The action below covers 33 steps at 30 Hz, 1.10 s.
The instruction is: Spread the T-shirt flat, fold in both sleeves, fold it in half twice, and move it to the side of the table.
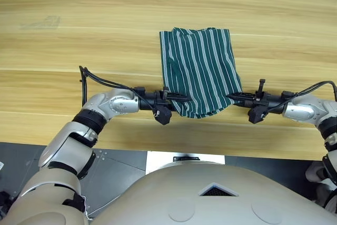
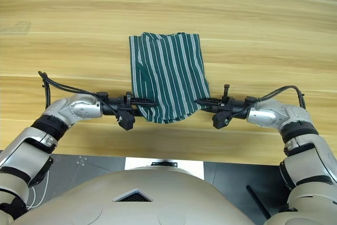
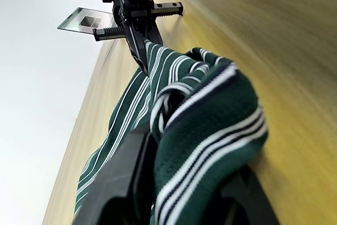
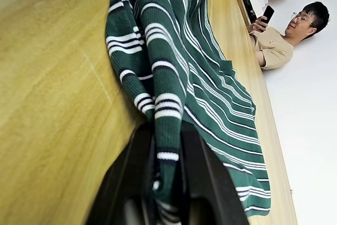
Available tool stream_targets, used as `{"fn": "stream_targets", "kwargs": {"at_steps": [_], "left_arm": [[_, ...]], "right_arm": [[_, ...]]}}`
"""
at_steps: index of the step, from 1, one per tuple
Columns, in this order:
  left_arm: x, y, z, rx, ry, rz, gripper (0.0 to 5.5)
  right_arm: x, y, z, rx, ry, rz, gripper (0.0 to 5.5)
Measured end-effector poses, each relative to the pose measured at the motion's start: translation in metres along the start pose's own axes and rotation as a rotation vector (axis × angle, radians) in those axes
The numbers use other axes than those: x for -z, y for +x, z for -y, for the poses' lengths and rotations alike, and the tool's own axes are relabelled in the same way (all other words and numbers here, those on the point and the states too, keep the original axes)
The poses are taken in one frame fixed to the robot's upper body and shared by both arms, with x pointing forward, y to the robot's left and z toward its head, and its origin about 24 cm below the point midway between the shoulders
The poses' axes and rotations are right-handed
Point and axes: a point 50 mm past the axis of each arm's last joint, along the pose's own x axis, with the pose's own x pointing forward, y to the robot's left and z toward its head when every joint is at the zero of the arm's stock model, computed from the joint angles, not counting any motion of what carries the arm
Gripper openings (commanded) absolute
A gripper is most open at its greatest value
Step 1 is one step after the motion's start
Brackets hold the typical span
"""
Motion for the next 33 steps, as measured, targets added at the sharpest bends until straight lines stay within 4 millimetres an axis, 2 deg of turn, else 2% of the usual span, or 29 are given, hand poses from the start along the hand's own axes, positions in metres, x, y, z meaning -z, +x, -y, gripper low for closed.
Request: {"fn": "stream_targets", "kwargs": {"at_steps": [12,21,25,33], "left_arm": [[0.002,-0.004,-0.003,-0.063,-0.013,-0.004,0.16],[0.007,-0.024,0.014,-0.264,-0.315,-0.065,0.16],[0.002,-0.031,0.024,-0.261,-0.438,-0.055,0.10],[-0.008,-0.030,0.031,-0.153,-0.478,0.004,0.09]], "right_arm": [[0.001,0.002,0.002,0.005,0.009,0.001,0.28],[-0.004,0.012,0.003,0.100,0.242,-0.019,0.28],[-0.012,0.018,0.006,0.115,0.343,0.021,0.26],[-0.016,0.024,0.008,0.071,0.390,0.037,0.25]]}}
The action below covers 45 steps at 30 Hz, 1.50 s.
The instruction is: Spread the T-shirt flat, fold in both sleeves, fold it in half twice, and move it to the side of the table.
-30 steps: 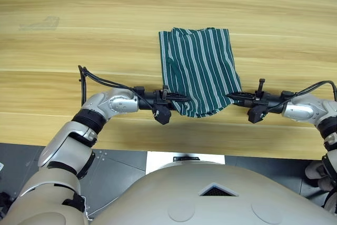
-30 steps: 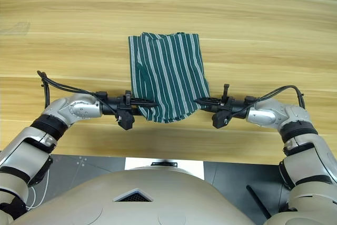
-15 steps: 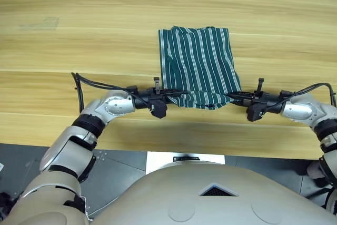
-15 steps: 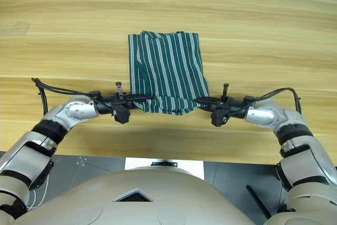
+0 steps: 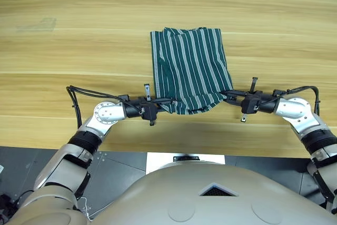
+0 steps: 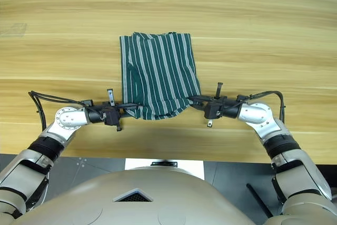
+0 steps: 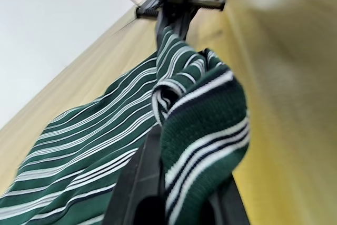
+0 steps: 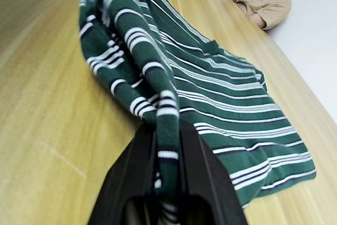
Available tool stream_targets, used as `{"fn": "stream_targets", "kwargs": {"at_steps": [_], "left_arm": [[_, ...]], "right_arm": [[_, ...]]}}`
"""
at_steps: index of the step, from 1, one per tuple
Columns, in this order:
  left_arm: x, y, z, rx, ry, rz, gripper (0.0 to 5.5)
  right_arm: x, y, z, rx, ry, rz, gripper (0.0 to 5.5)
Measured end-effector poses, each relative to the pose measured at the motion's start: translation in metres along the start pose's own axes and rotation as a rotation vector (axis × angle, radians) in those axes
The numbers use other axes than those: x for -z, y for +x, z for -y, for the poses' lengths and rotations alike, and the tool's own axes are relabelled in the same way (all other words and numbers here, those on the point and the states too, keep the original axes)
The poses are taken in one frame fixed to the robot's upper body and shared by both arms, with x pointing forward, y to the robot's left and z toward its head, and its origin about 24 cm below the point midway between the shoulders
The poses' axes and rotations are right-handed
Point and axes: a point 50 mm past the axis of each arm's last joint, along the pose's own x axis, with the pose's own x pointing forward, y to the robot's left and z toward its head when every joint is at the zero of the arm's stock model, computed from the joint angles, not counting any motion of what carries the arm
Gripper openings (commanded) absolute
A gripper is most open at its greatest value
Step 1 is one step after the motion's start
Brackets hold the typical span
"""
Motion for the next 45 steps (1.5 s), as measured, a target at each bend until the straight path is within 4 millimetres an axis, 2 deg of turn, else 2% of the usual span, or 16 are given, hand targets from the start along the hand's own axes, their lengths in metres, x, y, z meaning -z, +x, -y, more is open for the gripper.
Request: {"fn": "stream_targets", "kwargs": {"at_steps": [4,7,10,13,16,20,25,29,31,37,39,40,42,45], "left_arm": [[-0.005,-0.002,0.011,0.012,-0.088,0.013,0.09],[-0.013,-0.009,0.032,0.049,-0.191,0.026,0.09],[-0.026,-0.016,0.039,-0.011,-0.264,0.073,0.09],[-0.033,-0.019,0.043,-0.040,-0.334,0.110,0.09],[-0.034,-0.016,0.040,-0.105,-0.450,0.160,0.09],[-0.019,-0.006,0.010,-0.342,-0.621,0.211,0.09],[0.001,0.008,-0.007,-0.503,-0.810,0.211,0.09],[0.010,0.014,-0.045,-0.617,-0.879,0.259,0.09],[0.015,0.015,-0.056,-0.679,-0.926,0.279,0.09],[0.015,0.018,-0.055,-0.727,-0.963,0.363,0.09],[0.006,0.019,-0.053,-0.697,-0.889,0.411,0.09],[0.000,0.019,-0.047,-0.651,-0.820,0.421,0.09],[-0.007,0.018,-0.029,-0.531,-0.659,0.372,0.09],[-0.008,0.005,0.006,-0.300,-0.384,0.125,0.09]], "right_arm": [[-0.007,0.001,-0.010,-0.076,0.021,0.030,0.25],[-0.015,-0.012,-0.023,-0.135,0.074,0.038,0.25],[-0.024,-0.026,-0.038,-0.198,0.144,0.040,0.25],[-0.031,-0.032,-0.040,-0.203,0.199,0.058,0.25],[-0.033,-0.025,-0.029,-0.120,0.236,0.090,0.25],[-0.025,-0.002,-0.005,0.071,0.320,0.121,0.25],[-0.014,0.023,0.017,0.230,0.423,0.114,0.25],[-0.011,0.046,0.050,0.349,0.481,0.141,0.25],[-0.011,0.054,0.064,0.398,0.529,0.168,0.25],[-0.029,0.069,0.098,0.420,0.551,0.293,0.25],[-0.037,0.071,0.110,0.418,0.513,0.320,0.25],[-0.040,0.069,0.109,0.393,0.428,0.306,0.25],[-0.034,0.057,0.090,0.311,0.282,0.232,0.25],[-0.017,0.030,0.037,0.120,0.090,0.059,0.25]]}}
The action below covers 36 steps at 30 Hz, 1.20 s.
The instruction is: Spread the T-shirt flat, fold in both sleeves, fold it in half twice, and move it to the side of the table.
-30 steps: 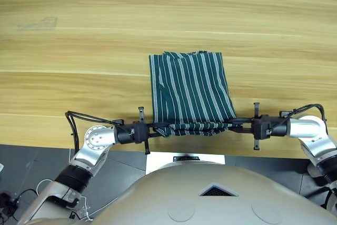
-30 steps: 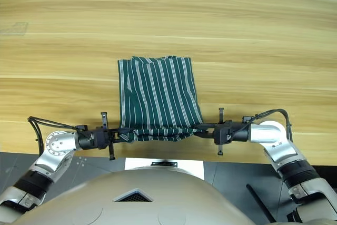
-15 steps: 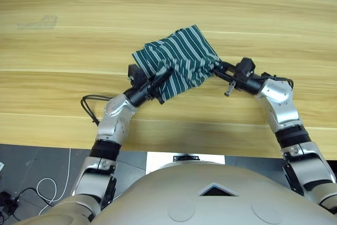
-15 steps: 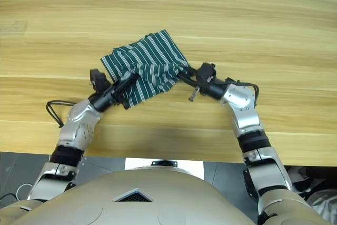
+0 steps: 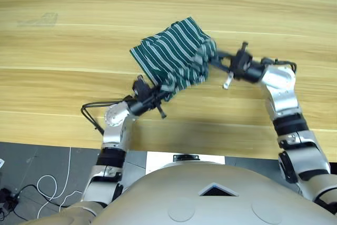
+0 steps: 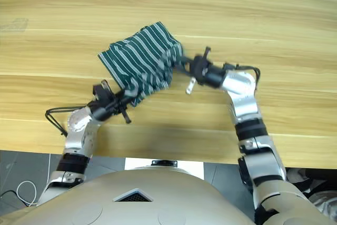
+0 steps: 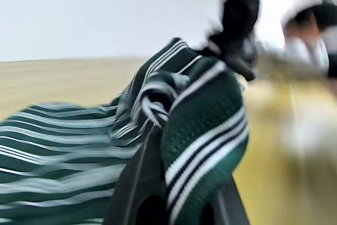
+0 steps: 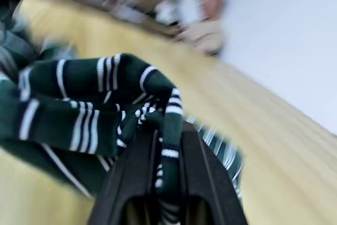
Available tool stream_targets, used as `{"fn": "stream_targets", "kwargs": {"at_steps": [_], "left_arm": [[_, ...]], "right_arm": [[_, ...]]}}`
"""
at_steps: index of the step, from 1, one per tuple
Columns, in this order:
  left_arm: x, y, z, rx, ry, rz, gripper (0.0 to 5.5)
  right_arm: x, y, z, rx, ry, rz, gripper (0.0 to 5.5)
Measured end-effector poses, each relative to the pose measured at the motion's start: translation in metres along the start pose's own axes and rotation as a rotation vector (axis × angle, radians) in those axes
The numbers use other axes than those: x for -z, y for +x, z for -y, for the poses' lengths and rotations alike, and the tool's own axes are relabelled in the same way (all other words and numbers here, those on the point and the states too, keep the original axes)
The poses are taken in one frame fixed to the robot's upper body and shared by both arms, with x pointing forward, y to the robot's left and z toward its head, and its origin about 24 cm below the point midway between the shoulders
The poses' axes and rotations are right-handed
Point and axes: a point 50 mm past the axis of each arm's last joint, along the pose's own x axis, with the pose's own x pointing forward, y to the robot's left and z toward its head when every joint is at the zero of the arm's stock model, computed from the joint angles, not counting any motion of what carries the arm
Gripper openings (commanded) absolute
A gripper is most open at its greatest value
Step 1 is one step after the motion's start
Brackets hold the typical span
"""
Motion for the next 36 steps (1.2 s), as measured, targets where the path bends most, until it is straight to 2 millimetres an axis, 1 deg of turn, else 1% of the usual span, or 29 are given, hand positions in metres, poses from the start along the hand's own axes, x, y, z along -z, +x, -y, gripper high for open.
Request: {"fn": "stream_targets", "kwargs": {"at_steps": [2,4,6,7,8,9,11,12,14,18,20,21,23,25,27,31,33,35,36], "left_arm": [[0.004,-0.014,0.007,0.082,0.109,-0.102,0.09],[0.000,-0.015,0.010,0.126,0.190,-0.110,0.09],[-0.001,-0.013,0.013,0.149,0.219,-0.105,0.09],[-0.002,-0.015,0.017,0.169,0.235,-0.103,0.09],[-0.003,-0.019,0.024,0.195,0.231,-0.109,0.09],[-0.003,-0.026,0.033,0.219,0.212,-0.117,0.09],[-0.007,-0.033,0.043,0.228,0.185,-0.103,0.09],[-0.012,-0.038,0.051,0.232,0.165,-0.091,0.09],[-0.016,-0.043,0.064,0.237,0.116,-0.077,0.09],[-0.022,-0.048,0.072,0.220,0.067,-0.056,0.09],[-0.023,-0.046,0.067,0.176,0.035,-0.034,0.09],[-0.024,-0.042,0.060,0.134,0.018,-0.017,0.09],[-0.027,-0.030,0.040,0.035,-0.003,0.034,0.09],[-0.023,-0.014,0.009,-0.123,-0.092,0.069,0.09],[-0.017,-0.009,-0.006,-0.223,-0.167,0.063,0.09],[-0.003,-0.001,-0.020,-0.381,-0.328,0.045,0.09],[0.001,0.001,-0.025,-0.418,-0.373,0.040,0.09],[0.006,0.006,-0.032,-0.455,-0.427,0.027,0.09],[0.008,0.008,-0.034,-0.470,-0.446,0.024,0.09]], "right_arm": [[0.006,-0.019,-0.021,-0.099,-0.079,-0.074,0.25],[0.002,-0.025,-0.030,-0.146,-0.159,-0.076,0.25],[0.000,-0.028,-0.033,-0.161,-0.189,-0.078,0.25],[-0.002,-0.032,-0.037,-0.178,-0.204,-0.081,0.25],[-0.003,-0.040,-0.044,-0.215,-0.199,-0.089,0.25],[-0.004,-0.050,-0.057,-0.284,-0.172,-0.101,0.25],[-0.010,-0.060,-0.069,-0.350,-0.124,-0.093,0.25],[-0.015,-0.068,-0.076,-0.393,-0.086,-0.086,0.25],[-0.024,-0.073,-0.080,-0.414,-0.025,-0.051,0.25],[-0.043,-0.077,-0.078,-0.416,0.039,0.027,0.25],[-0.043,-0.072,-0.074,-0.360,0.054,0.035,0.25],[-0.042,-0.067,-0.068,-0.308,0.059,0.045,0.25],[-0.042,-0.053,-0.053,-0.189,0.072,0.086,0.25],[-0.032,-0.028,-0.032,-0.029,0.135,0.103,0.25],[-0.024,-0.014,-0.023,0.027,0.175,0.082,0.25],[0.000,0.013,-0.009,0.156,0.295,0.012,0.25],[0.007,0.019,-0.001,0.205,0.328,-0.003,0.25],[0.013,0.029,0.010,0.263,0.373,-0.012,0.25],[0.015,0.033,0.015,0.285,0.390,-0.010,0.54]]}}
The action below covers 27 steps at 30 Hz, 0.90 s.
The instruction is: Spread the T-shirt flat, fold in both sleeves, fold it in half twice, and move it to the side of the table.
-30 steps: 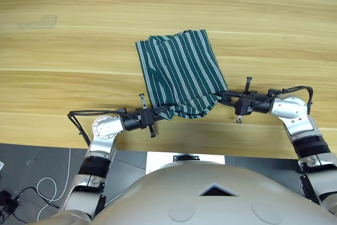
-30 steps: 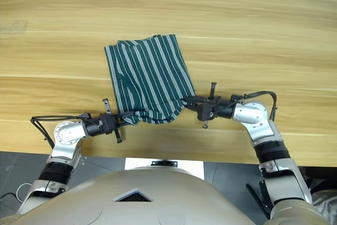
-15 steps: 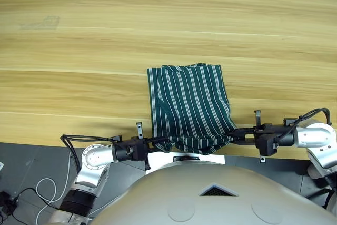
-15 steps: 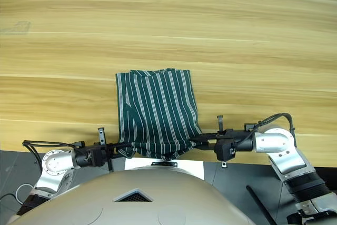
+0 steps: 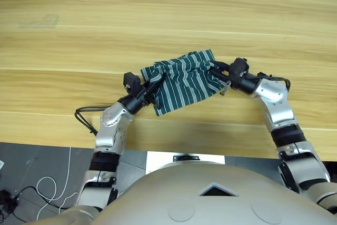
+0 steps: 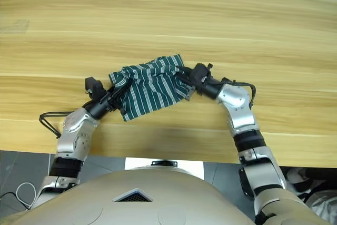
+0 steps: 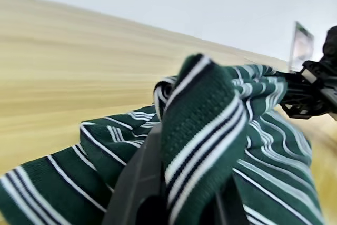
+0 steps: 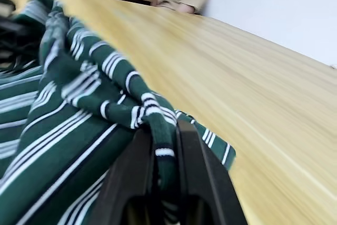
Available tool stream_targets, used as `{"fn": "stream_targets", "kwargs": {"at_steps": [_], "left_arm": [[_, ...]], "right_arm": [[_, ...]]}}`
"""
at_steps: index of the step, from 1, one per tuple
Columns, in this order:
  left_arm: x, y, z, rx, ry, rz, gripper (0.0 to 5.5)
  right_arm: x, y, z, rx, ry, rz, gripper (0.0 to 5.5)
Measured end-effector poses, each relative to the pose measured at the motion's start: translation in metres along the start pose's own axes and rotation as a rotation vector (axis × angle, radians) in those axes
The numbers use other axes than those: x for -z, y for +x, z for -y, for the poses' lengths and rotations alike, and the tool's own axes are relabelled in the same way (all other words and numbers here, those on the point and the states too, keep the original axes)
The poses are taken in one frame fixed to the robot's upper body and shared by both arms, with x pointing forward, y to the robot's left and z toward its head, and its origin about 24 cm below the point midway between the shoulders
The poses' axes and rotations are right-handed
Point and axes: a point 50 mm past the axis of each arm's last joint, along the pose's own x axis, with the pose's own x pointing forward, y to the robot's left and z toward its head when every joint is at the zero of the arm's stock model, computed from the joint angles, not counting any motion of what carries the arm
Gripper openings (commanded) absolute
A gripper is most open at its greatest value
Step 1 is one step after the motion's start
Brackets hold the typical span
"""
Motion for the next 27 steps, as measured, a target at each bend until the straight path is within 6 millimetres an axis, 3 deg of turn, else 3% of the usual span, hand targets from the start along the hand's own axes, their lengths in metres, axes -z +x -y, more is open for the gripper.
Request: {"fn": "stream_targets", "kwargs": {"at_steps": [2,5,9,16,20,24,27], "left_arm": [[0.003,0.004,-0.001,-0.015,-0.035,-0.011,0.09],[0.006,0.005,-0.001,-0.024,-0.067,-0.004,0.77],[0.007,0.006,-0.004,-0.041,-0.096,0.018,1.25],[0.008,-0.003,0.002,0.000,-0.147,0.019,2.19],[0.015,-0.018,0.021,0.041,-0.202,0.022,2.88],[0.022,-0.033,0.064,0.246,-0.269,0.043,3.40],[0.018,-0.037,0.082,0.340,-0.255,0.081,3.81]], "right_arm": [[-0.001,0.012,0.008,0.046,0.031,0.004,0.81],[-0.002,0.028,0.015,0.105,0.056,0.003,1.37],[-0.005,0.041,0.028,0.212,0.062,0.004,1.94],[-0.011,0.063,0.021,0.216,0.050,0.034,3.02],[-0.014,0.072,0.020,0.224,0.049,0.036,3.73],[-0.018,0.078,0.028,0.307,0.064,0.046,3.73],[-0.024,0.076,0.039,0.428,0.107,0.090,3.73]]}}
